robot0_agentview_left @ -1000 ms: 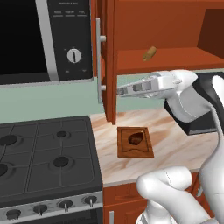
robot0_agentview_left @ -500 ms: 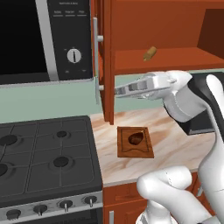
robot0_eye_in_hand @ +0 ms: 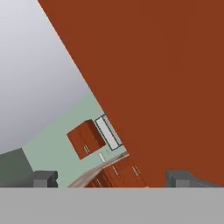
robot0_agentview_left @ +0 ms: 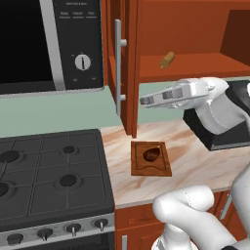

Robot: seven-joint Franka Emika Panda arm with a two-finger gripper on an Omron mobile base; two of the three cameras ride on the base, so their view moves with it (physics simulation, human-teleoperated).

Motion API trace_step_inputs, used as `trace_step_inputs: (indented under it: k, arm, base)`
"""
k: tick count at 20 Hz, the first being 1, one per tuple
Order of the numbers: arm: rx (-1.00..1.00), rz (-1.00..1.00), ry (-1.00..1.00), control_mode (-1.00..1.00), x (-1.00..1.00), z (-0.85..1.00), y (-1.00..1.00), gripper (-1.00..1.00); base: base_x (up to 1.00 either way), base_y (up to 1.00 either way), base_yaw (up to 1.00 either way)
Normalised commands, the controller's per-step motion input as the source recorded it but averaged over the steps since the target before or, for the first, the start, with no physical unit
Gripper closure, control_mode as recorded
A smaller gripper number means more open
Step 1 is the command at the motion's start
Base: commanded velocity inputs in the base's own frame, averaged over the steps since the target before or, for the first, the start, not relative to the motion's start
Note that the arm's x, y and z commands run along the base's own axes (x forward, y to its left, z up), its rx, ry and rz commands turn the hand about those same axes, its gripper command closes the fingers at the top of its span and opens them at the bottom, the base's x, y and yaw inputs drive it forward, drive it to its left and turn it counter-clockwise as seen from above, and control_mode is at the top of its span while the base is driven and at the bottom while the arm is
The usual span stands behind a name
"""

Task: Open the cabinet, retrieve the rolling pin, and place it next to the meat on the cutting board to prepare for tenderizing.

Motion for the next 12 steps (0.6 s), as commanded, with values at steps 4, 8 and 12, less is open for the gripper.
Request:
trace_step_inputs:
  k: [4, 8, 12]
  arm:
    - [0.00, 0.00, 0.00, -1.00, 0.00, 0.04, -0.42, -1.00]
    - [0.00, -0.01, 0.00, -1.00, 0.00, 0.11, -0.39, -1.00]
    - [-0.05, -0.17, 0.00, -1.00, 0.00, 0.09, -0.29, -1.00]
  base:
    - [0.00, 0.00, 0.00]
    - [0.00, 0.00, 0.00]
    - [0.00, 0.00, 0.00]
